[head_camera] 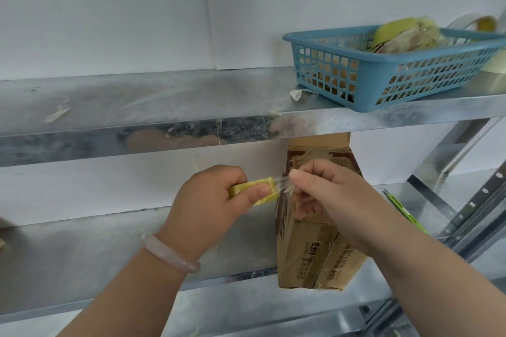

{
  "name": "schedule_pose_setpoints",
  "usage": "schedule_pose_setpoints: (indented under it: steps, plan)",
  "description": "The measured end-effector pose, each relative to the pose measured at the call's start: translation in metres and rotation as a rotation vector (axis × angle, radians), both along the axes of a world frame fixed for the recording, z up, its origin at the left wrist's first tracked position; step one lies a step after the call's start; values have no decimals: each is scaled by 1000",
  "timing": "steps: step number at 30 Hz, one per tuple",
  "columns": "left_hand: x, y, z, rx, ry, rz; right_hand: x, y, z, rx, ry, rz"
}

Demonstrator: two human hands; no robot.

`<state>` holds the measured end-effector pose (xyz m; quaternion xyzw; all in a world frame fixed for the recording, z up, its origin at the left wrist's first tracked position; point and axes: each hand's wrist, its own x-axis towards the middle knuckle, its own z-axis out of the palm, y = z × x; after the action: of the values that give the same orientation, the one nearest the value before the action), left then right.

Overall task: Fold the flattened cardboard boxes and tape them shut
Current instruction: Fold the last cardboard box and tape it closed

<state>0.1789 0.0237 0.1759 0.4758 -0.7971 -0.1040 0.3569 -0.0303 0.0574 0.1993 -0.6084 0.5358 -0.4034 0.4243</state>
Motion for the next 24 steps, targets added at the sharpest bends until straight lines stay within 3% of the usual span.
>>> schedule_pose_setpoints:
  steps: [3, 7, 9, 16, 24]
  plan:
    - [1, 0, 1, 93, 156, -119, 1, 0, -3, -43, -42, 7]
    - [12, 6, -4, 290, 390, -353, -6, -4, -4, -52, -364, -116]
    - [17, 7, -7, 320, 446, -402, -13, -2, -5, -64, -405, -131]
    - [15, 1, -7, 104, 111, -87, -38, 19, -15, -139, -294, -224]
    - [14, -3, -5, -32, 25, -194, -75, 37, -19, -201, -251, -340]
